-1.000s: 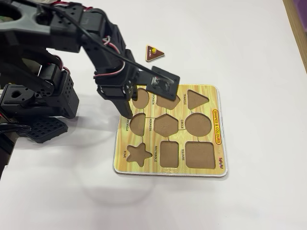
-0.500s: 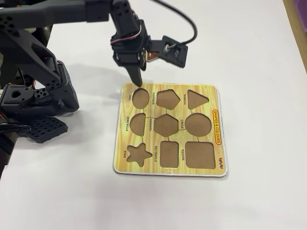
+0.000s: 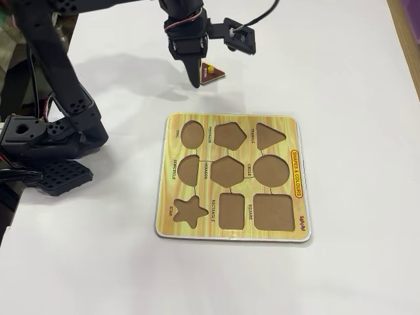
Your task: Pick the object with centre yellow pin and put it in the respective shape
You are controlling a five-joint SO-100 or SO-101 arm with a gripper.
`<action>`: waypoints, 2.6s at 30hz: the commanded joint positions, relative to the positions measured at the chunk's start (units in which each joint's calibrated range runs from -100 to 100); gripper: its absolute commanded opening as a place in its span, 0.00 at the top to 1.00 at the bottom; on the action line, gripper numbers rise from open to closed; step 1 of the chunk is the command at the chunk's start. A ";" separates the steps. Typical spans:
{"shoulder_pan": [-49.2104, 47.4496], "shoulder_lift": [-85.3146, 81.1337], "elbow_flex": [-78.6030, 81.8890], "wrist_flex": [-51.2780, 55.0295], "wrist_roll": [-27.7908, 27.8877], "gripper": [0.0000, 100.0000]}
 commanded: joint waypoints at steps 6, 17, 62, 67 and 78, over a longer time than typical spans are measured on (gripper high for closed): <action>-6.36 4.77 -11.06 -0.61 -0.18 0.83; -6.46 10.55 -15.83 -0.61 -0.18 0.83; -2.85 16.24 -11.69 -9.94 0.35 0.91; -2.85 16.24 -11.69 -9.86 0.35 0.91; -3.53 15.82 -12.86 -10.20 0.35 0.91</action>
